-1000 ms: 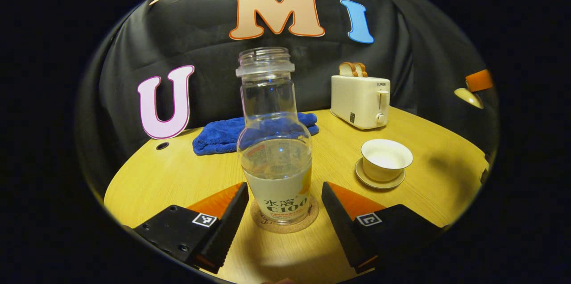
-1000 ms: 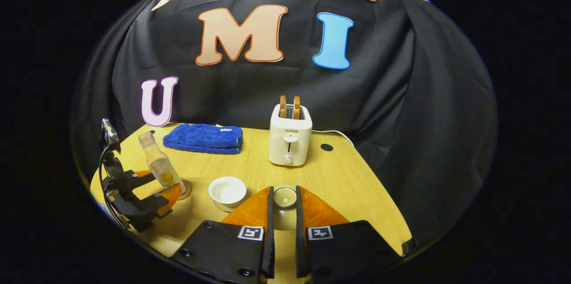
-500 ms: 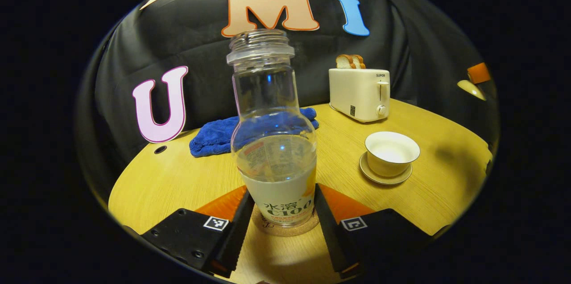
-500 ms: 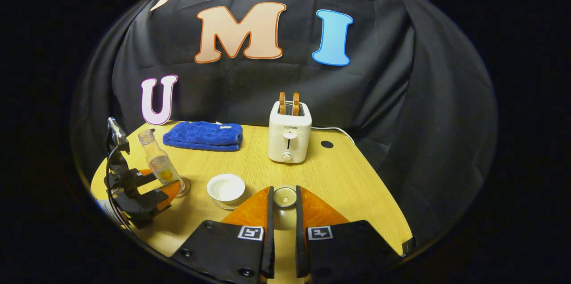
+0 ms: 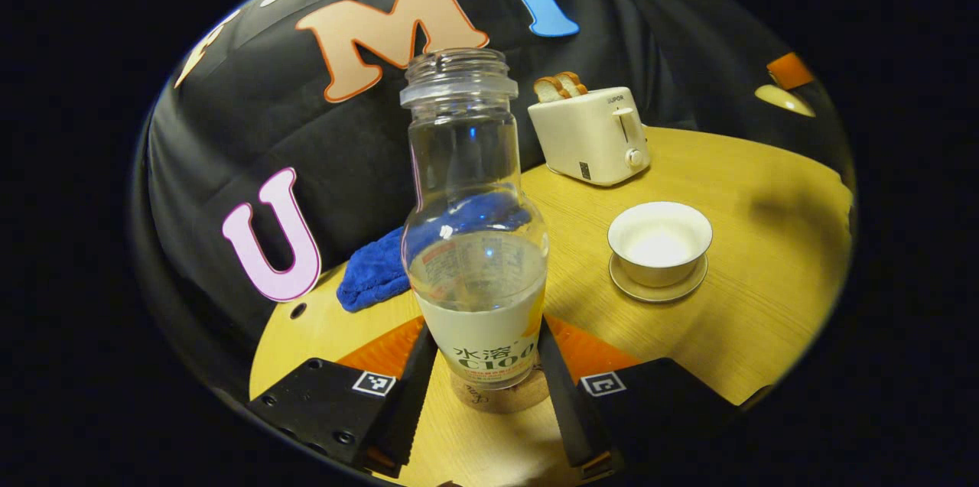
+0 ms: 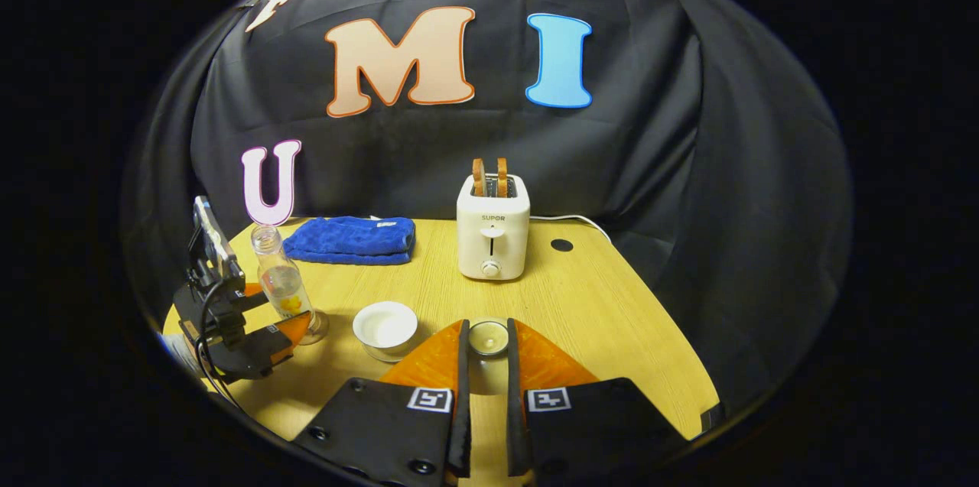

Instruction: Open the teacup lid with one hand, grasp the water bottle and pour water into the teacup with the other hand; after pouring, place the water bottle on the coaster and then close the teacup lid.

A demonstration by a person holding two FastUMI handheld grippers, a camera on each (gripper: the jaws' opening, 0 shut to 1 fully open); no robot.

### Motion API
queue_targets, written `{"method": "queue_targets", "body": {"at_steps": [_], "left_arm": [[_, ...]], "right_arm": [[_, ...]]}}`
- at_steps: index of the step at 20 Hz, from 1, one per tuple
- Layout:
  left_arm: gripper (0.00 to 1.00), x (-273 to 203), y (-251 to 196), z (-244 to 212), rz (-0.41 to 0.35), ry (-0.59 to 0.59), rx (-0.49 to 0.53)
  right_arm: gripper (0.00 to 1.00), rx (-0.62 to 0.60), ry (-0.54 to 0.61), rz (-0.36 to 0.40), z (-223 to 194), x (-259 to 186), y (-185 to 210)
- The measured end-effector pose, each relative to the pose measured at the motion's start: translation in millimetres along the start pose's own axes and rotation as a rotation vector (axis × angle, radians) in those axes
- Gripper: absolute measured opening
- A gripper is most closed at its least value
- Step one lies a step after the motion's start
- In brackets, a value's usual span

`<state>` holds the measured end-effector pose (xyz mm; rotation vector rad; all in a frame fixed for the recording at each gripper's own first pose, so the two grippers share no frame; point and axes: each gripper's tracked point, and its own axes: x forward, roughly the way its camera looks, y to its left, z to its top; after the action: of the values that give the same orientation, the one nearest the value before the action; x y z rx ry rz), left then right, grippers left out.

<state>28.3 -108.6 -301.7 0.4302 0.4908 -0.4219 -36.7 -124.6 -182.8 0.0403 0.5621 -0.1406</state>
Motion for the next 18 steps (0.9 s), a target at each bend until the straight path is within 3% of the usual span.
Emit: {"method": "queue_targets", "body": {"at_steps": [6, 18], "left_arm": [[0.72, 2, -1, 1, 0.010, 0.065, 0.241], [0.71, 9, 2, -10, 0.011, 0.202, 0.568]], "right_arm": [[0.22, 0.060, 0.016, 0.002, -14, 6, -17], [0.22, 0.098, 0.016, 0.022, -28, 12, -45]]}}
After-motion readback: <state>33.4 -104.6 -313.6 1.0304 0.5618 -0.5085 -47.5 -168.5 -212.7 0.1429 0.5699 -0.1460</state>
